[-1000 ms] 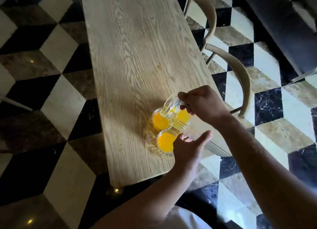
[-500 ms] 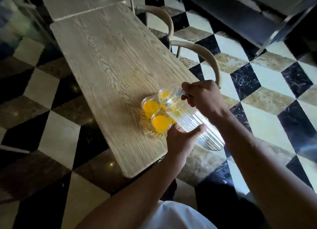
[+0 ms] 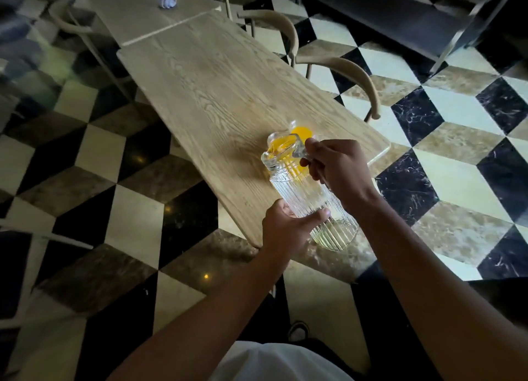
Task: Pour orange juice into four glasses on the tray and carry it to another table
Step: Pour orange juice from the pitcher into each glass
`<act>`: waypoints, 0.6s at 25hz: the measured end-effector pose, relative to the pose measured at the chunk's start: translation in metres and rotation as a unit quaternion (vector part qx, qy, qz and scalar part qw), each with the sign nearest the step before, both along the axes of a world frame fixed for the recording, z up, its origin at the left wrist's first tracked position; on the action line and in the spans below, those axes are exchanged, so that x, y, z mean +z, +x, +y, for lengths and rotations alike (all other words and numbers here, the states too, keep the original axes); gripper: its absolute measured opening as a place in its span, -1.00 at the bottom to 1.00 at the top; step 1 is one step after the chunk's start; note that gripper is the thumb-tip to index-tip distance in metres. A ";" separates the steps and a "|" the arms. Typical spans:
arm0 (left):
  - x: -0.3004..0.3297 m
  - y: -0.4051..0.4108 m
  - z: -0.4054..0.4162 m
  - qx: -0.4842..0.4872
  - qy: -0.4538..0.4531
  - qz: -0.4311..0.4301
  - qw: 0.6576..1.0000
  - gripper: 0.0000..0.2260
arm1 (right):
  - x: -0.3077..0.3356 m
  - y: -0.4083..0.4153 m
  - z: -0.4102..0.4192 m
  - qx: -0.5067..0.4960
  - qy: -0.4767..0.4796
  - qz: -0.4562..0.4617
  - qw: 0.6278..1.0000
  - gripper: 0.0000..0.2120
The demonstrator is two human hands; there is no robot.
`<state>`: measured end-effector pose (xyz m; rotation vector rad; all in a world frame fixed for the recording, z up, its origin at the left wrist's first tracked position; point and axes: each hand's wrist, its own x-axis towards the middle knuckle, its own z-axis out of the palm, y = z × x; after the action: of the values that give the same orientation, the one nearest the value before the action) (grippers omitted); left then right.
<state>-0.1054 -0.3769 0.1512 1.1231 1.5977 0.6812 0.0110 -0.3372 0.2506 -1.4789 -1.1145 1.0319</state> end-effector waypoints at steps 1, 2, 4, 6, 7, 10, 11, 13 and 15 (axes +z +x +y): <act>0.002 -0.014 0.001 -0.006 0.001 0.006 1.000 -0.34 | 0.000 -0.012 -0.001 0.003 0.007 0.010 1.000 -0.53; 0.003 -0.029 0.003 -0.006 -0.002 0.013 1.000 -0.30 | 0.000 -0.025 0.001 0.004 0.010 0.015 1.000 -0.53; 0.005 -0.058 0.010 -0.002 -0.008 0.024 1.000 -0.18 | -0.005 -0.052 0.010 0.005 0.010 0.024 1.000 -0.52; 0.007 -0.090 0.023 -0.003 -0.016 0.025 1.000 -0.12 | -0.008 -0.083 0.022 0.011 0.004 0.032 0.999 -0.51; 0.007 -0.109 0.031 -0.001 -0.019 0.017 1.000 -0.02 | -0.009 -0.101 0.029 0.013 0.002 0.037 0.999 -0.51; 0.005 -0.171 0.064 -0.031 -0.008 0.044 0.999 0.02 | -0.013 -0.152 0.051 -0.005 0.006 0.063 0.998 -0.50; 0.003 -0.190 0.077 -0.054 -0.001 0.052 0.997 -0.02 | -0.015 -0.168 0.059 -0.018 0.009 0.070 0.997 -0.51; 0.001 -0.224 0.102 -0.097 0.008 0.060 0.993 -0.03 | -0.019 -0.198 0.073 -0.037 0.021 0.088 0.995 -0.53; -0.001 -0.252 0.123 -0.130 0.025 0.062 0.989 -0.08 | -0.024 -0.222 0.084 -0.059 0.029 0.100 0.993 -0.53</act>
<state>-0.3571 -0.2537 0.1507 1.4062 1.5081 0.4886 -0.2110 -0.2531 0.2268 -1.3460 -0.8962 1.0310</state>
